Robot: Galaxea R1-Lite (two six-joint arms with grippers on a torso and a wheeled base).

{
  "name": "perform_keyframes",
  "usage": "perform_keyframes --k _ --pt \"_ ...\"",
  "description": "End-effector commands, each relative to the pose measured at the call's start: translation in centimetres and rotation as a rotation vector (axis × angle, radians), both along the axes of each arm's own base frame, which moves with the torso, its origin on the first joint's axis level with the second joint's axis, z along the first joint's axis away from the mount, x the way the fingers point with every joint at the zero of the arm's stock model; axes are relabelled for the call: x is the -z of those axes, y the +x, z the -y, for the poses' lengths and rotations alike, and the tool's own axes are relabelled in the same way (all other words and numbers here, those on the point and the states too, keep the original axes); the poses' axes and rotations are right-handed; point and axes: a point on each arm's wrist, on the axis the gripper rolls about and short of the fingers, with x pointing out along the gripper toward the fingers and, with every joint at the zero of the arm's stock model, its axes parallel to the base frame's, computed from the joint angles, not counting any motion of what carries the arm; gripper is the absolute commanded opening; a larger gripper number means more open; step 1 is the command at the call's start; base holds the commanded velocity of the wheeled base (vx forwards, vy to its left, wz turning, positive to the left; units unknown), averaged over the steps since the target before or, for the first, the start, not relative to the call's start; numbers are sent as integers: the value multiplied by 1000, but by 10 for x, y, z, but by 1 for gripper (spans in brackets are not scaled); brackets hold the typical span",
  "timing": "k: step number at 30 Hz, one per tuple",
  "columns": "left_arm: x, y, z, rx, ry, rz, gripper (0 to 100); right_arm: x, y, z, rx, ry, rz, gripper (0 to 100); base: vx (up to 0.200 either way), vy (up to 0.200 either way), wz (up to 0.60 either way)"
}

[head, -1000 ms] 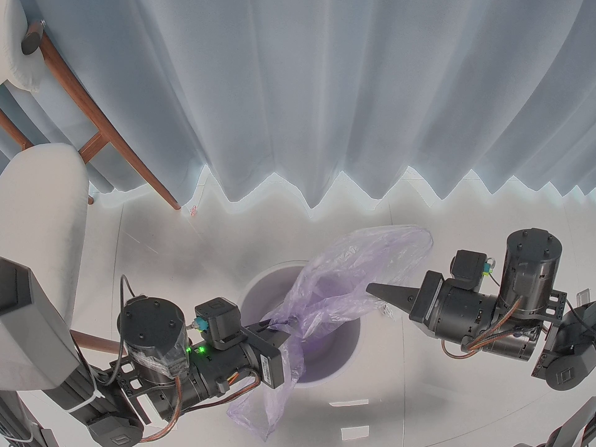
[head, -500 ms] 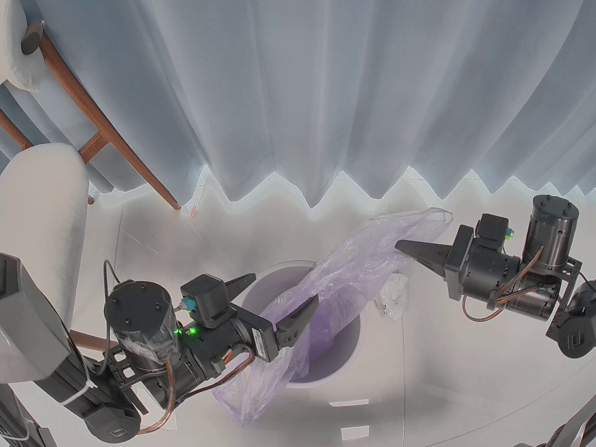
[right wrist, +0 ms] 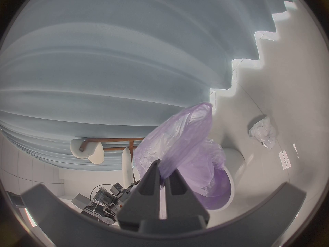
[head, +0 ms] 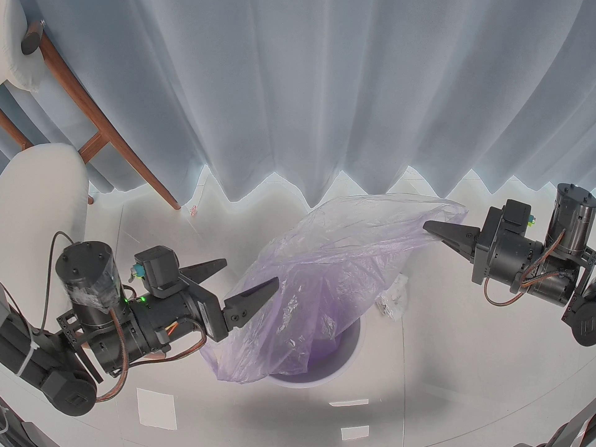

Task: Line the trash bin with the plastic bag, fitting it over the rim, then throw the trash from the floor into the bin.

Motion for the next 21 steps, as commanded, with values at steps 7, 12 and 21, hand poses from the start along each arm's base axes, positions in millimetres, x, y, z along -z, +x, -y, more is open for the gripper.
perform_keyframes --k 7,12,21 --pt "-34 -23 -38 163 -158 -31 100 1 -3 0 -7 -2 -2 0 0 0 0" --pt "-34 -4 -58 45 -106 -17 100 -2 -6 -1 -13 3 7 0 0 0 0" --pt "-17 6 -63 12 -70 -125 100 -3 -7 0 -13 5 11 0 0 0 0"
